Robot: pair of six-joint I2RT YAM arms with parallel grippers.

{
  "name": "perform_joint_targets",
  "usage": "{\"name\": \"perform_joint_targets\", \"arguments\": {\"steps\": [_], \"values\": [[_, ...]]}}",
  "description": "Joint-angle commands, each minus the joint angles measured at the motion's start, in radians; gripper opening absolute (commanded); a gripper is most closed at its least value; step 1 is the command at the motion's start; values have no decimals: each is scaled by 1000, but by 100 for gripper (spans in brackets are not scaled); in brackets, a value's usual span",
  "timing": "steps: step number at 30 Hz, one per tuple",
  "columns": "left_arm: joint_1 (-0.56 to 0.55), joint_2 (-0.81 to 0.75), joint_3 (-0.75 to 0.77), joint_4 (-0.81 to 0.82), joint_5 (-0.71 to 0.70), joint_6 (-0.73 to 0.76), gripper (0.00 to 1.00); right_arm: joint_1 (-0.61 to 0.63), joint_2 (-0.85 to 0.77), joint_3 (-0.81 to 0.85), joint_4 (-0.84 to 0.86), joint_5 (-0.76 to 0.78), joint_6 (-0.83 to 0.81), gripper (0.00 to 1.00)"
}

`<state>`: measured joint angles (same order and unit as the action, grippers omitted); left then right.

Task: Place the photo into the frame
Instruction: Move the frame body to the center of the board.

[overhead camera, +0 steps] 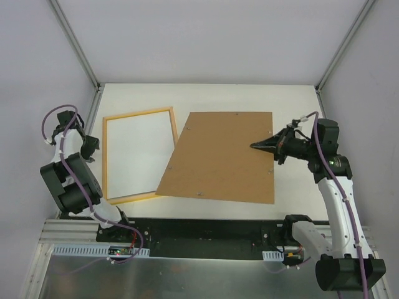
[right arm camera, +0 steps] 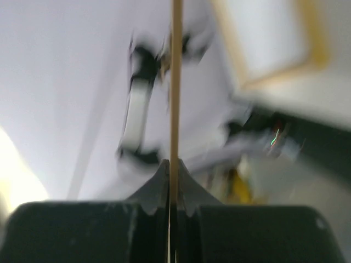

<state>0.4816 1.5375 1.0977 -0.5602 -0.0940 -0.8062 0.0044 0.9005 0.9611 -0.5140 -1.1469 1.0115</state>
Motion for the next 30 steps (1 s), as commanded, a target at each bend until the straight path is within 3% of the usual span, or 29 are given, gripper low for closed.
{"name": "perform_joint_targets", "arguments": {"steps": [1,2,10,30], "values": [[17,71,37,-24,-45,-111,50,28,-5,36,-3,503,-1001,1],[18,85,36,-24,-47,-131,49,32,-6,34,-3,500,-896,0],[20,171,33,-12,-26,-221,42,57,-8,37,-31,538,-913,1],[-31,257,2,17,-19,-179,38,72,26,60,-1,529,-890,0]]}}
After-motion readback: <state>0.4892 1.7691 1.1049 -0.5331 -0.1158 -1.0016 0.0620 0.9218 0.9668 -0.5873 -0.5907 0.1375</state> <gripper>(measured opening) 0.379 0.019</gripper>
